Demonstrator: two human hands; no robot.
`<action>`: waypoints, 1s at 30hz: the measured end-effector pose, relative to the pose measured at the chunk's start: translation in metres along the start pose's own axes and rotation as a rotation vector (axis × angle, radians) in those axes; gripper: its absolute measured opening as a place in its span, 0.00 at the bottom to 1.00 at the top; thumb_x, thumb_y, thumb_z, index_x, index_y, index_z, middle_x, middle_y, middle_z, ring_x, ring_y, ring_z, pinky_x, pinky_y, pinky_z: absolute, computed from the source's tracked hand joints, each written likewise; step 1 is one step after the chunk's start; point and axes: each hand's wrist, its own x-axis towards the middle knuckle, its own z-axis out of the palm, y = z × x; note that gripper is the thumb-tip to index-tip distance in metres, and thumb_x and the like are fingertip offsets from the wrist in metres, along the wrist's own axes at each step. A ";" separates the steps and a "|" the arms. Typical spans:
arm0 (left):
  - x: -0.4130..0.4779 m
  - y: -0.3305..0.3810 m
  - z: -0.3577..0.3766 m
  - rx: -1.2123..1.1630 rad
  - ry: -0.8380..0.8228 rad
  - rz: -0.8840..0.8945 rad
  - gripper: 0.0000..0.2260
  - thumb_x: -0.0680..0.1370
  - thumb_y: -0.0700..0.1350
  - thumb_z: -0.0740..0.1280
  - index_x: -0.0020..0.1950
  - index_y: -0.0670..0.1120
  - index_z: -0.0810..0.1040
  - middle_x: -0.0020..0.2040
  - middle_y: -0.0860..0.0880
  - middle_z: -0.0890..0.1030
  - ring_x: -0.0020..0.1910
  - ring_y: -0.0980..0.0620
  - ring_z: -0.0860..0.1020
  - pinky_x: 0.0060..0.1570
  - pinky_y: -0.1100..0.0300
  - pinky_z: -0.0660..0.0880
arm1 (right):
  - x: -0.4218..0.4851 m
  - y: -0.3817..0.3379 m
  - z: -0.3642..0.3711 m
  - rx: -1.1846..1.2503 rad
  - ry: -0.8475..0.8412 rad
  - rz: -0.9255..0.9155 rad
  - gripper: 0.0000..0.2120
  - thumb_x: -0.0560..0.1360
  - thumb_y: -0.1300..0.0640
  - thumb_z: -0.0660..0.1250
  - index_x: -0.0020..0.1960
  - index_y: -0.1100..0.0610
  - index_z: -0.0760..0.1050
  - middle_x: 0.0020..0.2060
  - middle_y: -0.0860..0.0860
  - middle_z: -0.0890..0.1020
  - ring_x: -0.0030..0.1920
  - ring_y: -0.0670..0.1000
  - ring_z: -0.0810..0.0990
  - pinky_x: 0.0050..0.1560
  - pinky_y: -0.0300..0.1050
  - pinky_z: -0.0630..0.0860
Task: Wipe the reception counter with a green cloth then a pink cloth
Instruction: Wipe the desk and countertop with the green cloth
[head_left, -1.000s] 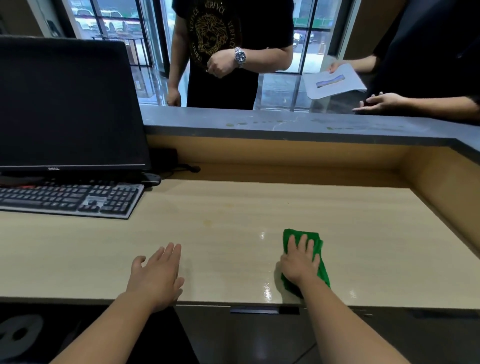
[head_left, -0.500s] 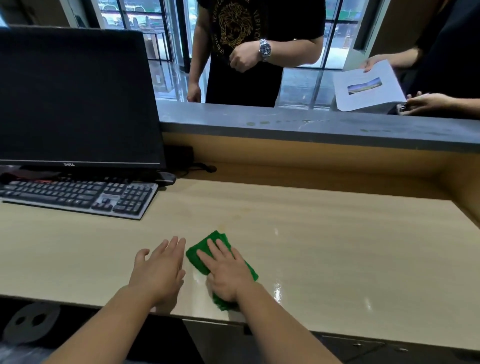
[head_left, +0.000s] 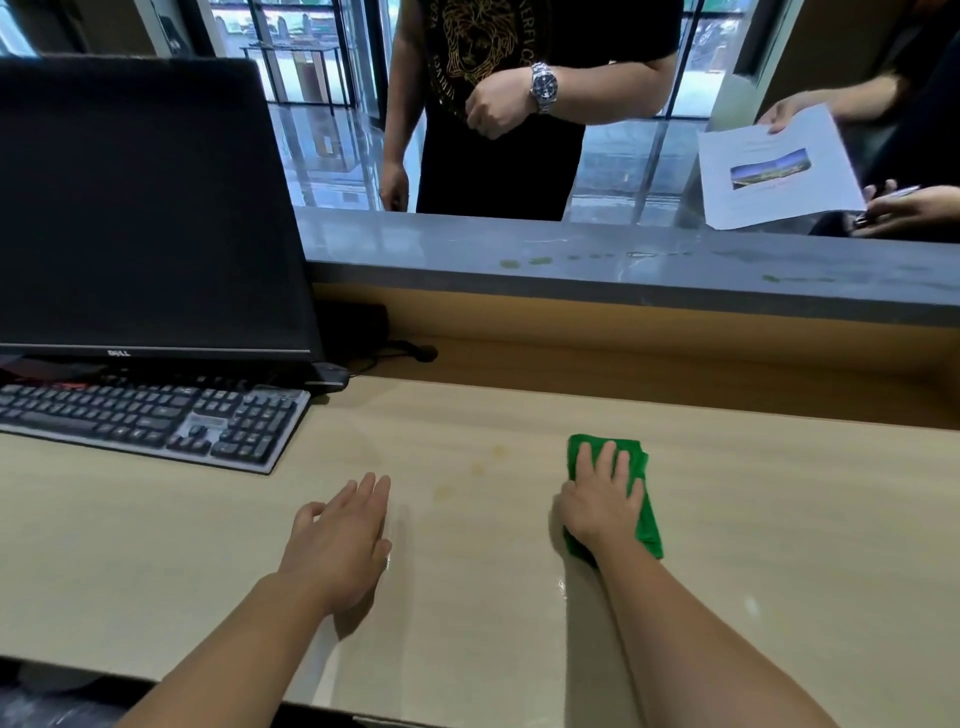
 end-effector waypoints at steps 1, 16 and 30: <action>0.002 -0.002 -0.001 -0.006 0.002 -0.003 0.29 0.83 0.50 0.54 0.79 0.51 0.42 0.80 0.53 0.45 0.78 0.54 0.45 0.73 0.53 0.49 | 0.001 -0.017 0.006 0.005 0.006 -0.018 0.29 0.83 0.52 0.48 0.80 0.52 0.40 0.78 0.55 0.38 0.78 0.57 0.37 0.76 0.58 0.41; 0.054 0.005 -0.007 0.005 -0.002 -0.011 0.29 0.82 0.50 0.56 0.79 0.52 0.44 0.80 0.54 0.46 0.78 0.55 0.46 0.73 0.54 0.49 | 0.054 -0.073 0.008 -0.172 -0.075 -0.584 0.30 0.80 0.53 0.51 0.79 0.45 0.44 0.79 0.50 0.41 0.78 0.51 0.40 0.77 0.52 0.42; 0.077 0.001 -0.003 -0.046 0.004 0.070 0.30 0.82 0.51 0.57 0.79 0.53 0.44 0.79 0.55 0.51 0.78 0.58 0.47 0.73 0.55 0.46 | 0.112 -0.068 -0.007 -0.084 0.102 -0.105 0.30 0.78 0.56 0.53 0.79 0.49 0.49 0.79 0.52 0.48 0.78 0.57 0.45 0.75 0.57 0.46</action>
